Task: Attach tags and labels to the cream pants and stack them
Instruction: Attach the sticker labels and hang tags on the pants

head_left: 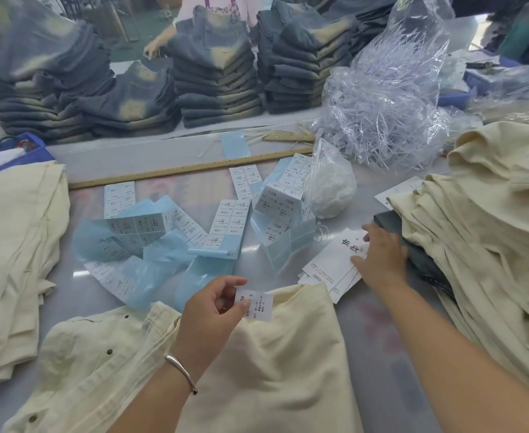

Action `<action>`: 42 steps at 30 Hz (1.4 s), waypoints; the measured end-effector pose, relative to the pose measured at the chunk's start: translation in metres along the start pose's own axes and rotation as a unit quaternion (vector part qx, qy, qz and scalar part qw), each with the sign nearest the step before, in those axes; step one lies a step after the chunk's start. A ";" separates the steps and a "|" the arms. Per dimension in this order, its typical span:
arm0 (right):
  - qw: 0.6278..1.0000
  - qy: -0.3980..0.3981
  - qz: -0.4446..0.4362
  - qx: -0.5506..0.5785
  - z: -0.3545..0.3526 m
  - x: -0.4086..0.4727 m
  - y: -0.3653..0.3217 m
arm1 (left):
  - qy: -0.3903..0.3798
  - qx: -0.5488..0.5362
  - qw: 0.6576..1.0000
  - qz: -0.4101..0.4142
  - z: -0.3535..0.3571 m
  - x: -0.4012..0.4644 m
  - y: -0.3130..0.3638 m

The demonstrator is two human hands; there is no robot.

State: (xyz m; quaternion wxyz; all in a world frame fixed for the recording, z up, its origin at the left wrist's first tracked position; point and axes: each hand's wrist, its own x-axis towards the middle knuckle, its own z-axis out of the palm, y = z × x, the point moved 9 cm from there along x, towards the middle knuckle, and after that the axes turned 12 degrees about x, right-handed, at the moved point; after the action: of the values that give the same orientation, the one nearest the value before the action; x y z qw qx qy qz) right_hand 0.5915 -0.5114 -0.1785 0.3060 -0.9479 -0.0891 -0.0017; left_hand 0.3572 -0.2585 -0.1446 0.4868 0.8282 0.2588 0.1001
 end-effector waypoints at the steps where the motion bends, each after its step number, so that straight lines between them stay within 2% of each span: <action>1: 1.000 -0.016 0.011 -0.010 0.003 0.001 0.003 | 0.001 0.001 1.000 0.000 0.000 -0.001 -0.001; 5: 0.995 -0.089 0.016 -0.046 0.011 0.008 0.006 | 0.003 0.003 1.000 -0.002 -0.002 -0.001 -0.004; 8: 0.989 -0.135 -0.052 0.017 0.013 0.003 -0.017 | 0.000 0.009 1.000 -0.003 -0.001 -0.002 -0.004; 9: 0.985 -0.150 -0.089 0.008 0.015 -0.003 -0.029 | 0.001 0.010 1.000 -0.003 -0.002 -0.002 -0.004; 13: 0.948 -0.180 -0.191 -0.180 0.036 -0.034 -0.055 | 0.006 0.016 1.000 -0.004 -0.003 -0.002 -0.005; 16: 0.949 -0.163 -0.183 -0.197 0.040 -0.045 -0.055 | 0.001 0.010 1.000 -0.005 0.000 -0.002 -0.006; 24: 0.969 -0.179 -0.134 -0.101 0.029 -0.044 -0.055 | -0.004 -0.019 1.000 0.002 0.004 -0.002 0.000; 28: 0.988 -0.120 -0.096 -0.030 0.007 -0.037 -0.052 | -0.035 -0.066 0.997 -0.025 0.023 0.006 0.012; 31: 0.993 0.055 -0.101 0.008 -0.036 -0.038 -0.054 | -0.130 -0.122 0.981 -0.081 0.060 0.015 0.022; 34: 0.953 0.229 -0.145 0.137 -0.080 -0.060 -0.054 | -0.225 -0.165 0.951 -0.132 0.103 0.024 0.039; 36: 0.917 0.289 -0.190 0.197 -0.095 -0.076 -0.053 | -0.282 -0.202 0.921 -0.178 0.129 0.028 0.049; 39: 0.897 0.292 -0.243 0.226 -0.093 -0.090 -0.055 | -0.336 -0.222 0.892 -0.203 0.160 0.039 0.059; 42: 0.902 0.220 -0.266 0.260 -0.079 -0.092 -0.053 | -0.346 -0.223 0.886 -0.213 0.177 0.049 0.064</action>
State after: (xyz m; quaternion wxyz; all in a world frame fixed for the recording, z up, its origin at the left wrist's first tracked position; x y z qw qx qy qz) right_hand 0.4962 -0.5308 -0.0888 0.5416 -0.7511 -0.2653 -0.2685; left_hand 0.4941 -0.3918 -0.1833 0.7270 0.6047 0.2150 -0.2441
